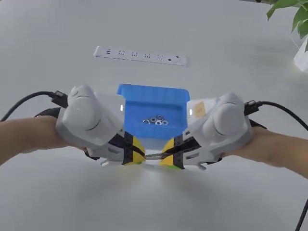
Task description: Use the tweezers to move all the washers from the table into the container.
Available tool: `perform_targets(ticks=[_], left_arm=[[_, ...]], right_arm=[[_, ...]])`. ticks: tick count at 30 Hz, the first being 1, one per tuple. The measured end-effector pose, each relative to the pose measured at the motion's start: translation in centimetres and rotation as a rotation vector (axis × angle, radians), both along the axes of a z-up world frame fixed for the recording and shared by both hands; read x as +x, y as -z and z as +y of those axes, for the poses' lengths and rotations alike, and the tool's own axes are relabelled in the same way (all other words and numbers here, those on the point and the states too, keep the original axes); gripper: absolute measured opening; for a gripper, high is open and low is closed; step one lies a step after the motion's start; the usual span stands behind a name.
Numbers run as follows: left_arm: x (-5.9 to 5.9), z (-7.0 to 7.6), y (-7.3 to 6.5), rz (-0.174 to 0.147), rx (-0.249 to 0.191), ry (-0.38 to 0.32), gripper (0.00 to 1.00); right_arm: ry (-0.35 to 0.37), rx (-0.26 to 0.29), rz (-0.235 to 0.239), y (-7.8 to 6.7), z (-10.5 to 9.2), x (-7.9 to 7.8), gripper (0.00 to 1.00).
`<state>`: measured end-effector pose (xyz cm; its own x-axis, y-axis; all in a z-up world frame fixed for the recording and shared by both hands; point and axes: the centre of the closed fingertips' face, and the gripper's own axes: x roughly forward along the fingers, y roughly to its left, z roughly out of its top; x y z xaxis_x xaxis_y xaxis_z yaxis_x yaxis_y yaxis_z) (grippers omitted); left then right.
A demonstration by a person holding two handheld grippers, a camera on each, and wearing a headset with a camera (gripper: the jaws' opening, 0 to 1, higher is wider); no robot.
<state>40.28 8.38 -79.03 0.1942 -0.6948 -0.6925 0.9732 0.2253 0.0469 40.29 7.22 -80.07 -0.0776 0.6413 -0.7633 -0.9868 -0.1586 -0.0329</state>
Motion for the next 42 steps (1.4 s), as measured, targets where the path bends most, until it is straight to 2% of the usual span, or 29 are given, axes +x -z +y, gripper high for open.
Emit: perform_targets(ticks=[4, 5, 7, 12, 15, 22, 25, 27, 29, 31, 34, 35, 36, 37, 38, 39, 41, 42], left_arm=[[0.1, 0.2, 0.2, 0.016, -0.003, -0.013, 0.08], [0.2, 0.3, 0.2, 0.012, -0.001, -0.013, 0.08], [0.2, 0.3, 0.2, 0.015, -0.004, -0.018, 0.08], [0.0, 0.3, 0.3, 0.015, 0.012, -0.009, 0.08], [-0.3, 0.6, 0.9, 0.010, 0.053, 0.003, 0.08], [-0.2, 0.6, 0.8, 0.019, 0.041, -0.013, 0.08], [-0.3, 0.7, 0.8, 0.049, 0.031, -0.032, 0.08], [-0.1, 1.0, 0.7, 0.049, 0.034, -0.058, 0.09], [-0.3, 1.6, 0.9, 0.080, 0.044, -0.085, 0.15], [-0.3, 2.1, 1.0, 0.058, 0.053, -0.083, 0.19], [-0.7, 2.6, 1.0, 0.074, 0.065, -0.100, 0.22], [-1.1, 3.1, 1.2, 0.120, 0.072, -0.144, 0.23], [-1.3, 3.5, 1.4, 0.149, 0.083, -0.169, 0.25], [-1.3, 3.7, 1.0, 0.113, 0.072, -0.162, 0.26], [-1.3, 4.0, 0.9, 0.100, 0.070, -0.177, 0.27], [-1.5, 4.3, 0.8, 0.102, 0.072, -0.189, 0.28], [-1.8, 4.8, 0.1, 0.114, 0.032, -0.243, 0.30], [-2.1, 5.0, -0.4, 0.163, -0.027, -0.310, 0.31]], right_arm=[[0.025, -0.016, 0.003, 0.9, -0.1, 0.0, 0.10], [0.026, -0.005, -0.010, 0.7, 0.0, 0.1, 0.10], [0.039, -0.007, 0.002, 0.7, -0.1, 0.1, 0.10], [0.012, -0.027, -0.008, 0.7, 0.0, -0.1, 0.12], [-0.003, -0.042, -0.009, 0.7, 0.0, -0.3, 0.14], [-0.014, -0.071, -0.021, 0.7, -0.1, -0.3, 0.14], [-0.003, -0.067, -0.023, 0.7, 0.0, -0.3, 0.18], [0.001, -0.045, -0.065, 0.5, 0.2, 0.1, 0.26], [0.007, -0.051, -0.059, 0.5, 0.2, 0.1, 0.27], [0.012, -0.055, -0.057, 0.5, 0.0, 0.0, 0.27], [0.024, -0.062, -0.061, 0.2, -0.6, -0.2, 0.28], [0.033, -0.056, -0.056, 0.0, -0.7, -0.3, 0.28], [0.043, -0.047, -0.052, -0.3, -0.8, -0.3, 0.29], [0.054, -0.038, -0.050, -0.5, -0.9, -0.3, 0.29], [0.056, -0.021, -0.046, -1.0, -1.1, -0.4, 0.30], [0.059, -0.006, -0.037, -1.3, -1.1, -0.6, 0.31], [0.089, 0.043, -0.027, -2.4, -1.0, -0.6, 0.34], [0.116, 0.074, -0.017, -3.1, -1.0, -0.6, 0.37]])
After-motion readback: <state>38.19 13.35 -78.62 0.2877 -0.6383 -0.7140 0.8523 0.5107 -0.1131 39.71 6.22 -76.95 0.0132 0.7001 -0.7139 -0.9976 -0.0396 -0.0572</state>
